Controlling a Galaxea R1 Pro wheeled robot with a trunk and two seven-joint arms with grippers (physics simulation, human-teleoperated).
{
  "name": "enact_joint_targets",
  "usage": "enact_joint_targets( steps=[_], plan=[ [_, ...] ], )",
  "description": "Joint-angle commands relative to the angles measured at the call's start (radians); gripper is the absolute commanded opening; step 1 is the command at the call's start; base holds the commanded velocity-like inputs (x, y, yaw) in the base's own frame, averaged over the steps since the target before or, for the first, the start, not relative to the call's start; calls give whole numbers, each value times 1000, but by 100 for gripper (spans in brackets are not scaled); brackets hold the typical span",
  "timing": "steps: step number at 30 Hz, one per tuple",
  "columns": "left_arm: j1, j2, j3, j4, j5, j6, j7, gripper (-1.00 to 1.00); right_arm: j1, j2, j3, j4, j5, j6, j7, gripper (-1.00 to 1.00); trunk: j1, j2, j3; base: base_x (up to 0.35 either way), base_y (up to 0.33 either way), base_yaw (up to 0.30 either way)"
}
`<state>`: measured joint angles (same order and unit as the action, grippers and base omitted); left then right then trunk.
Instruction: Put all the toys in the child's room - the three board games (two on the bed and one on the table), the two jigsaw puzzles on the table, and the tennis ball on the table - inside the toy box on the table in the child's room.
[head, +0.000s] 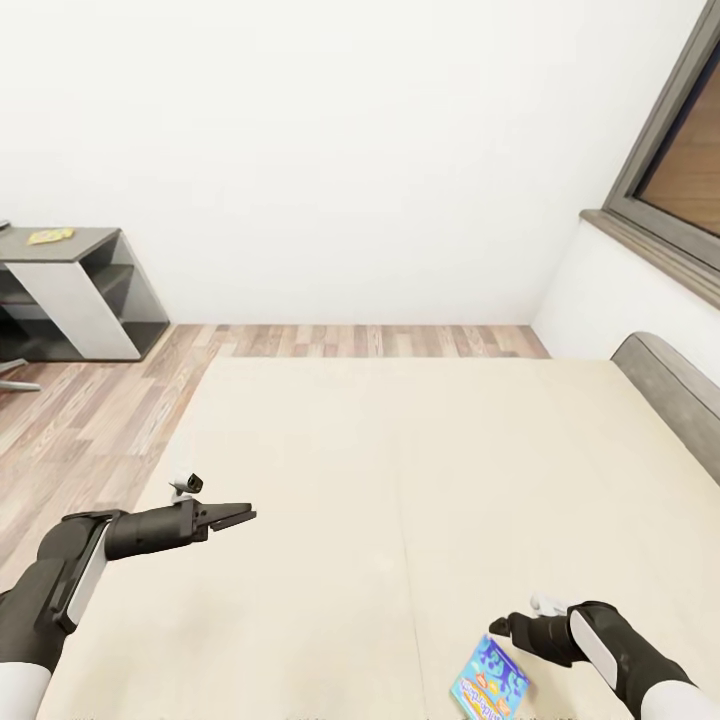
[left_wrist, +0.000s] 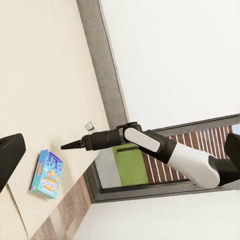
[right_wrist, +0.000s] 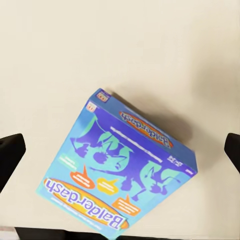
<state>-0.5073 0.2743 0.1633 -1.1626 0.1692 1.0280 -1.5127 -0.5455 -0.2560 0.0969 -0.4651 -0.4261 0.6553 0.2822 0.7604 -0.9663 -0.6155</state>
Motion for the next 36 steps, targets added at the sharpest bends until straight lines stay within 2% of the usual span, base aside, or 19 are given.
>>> enact_joint_targets(
  steps=[1, 17, 21, 25, 29, 36],
  plan=[
    [0, 0, 0, 0, 0, 11, -3, 100, 0, -1, 4, -1, 1, 5, 3, 100, 0, -1, -3, 0, 0, 0],
    [0, 0, 0, -20, 3, 11, -7, 100, -1, -2, 4, 0, 1, 9, 3, 100, 0, -1, -29, 0, 0, 0],
    [6, 0, 0, -64, 5, 13, -15, 100, -1, -4, 4, -1, 0, 8, 4, 100, 0, -1, -36, 0, 0, 0],
    [40, -3, 0, -144, 6, 15, -45, 100, -1, -10, 4, -1, -3, 5, 5, 100, 0, -1, -42, 0, 0, 0],
    [65, -21, -4, -212, 7, 16, -58, 100, -1, -20, 4, 0, -7, 2, 5, 100, 0, -1, -49, 0, 0, 0],
    [76, -42, -7, -239, 7, 15, -58, 100, -1, -26, 4, 0, -9, -2, 6, 100, 0, -1, -60, 0, 0, 0]
  ],
)
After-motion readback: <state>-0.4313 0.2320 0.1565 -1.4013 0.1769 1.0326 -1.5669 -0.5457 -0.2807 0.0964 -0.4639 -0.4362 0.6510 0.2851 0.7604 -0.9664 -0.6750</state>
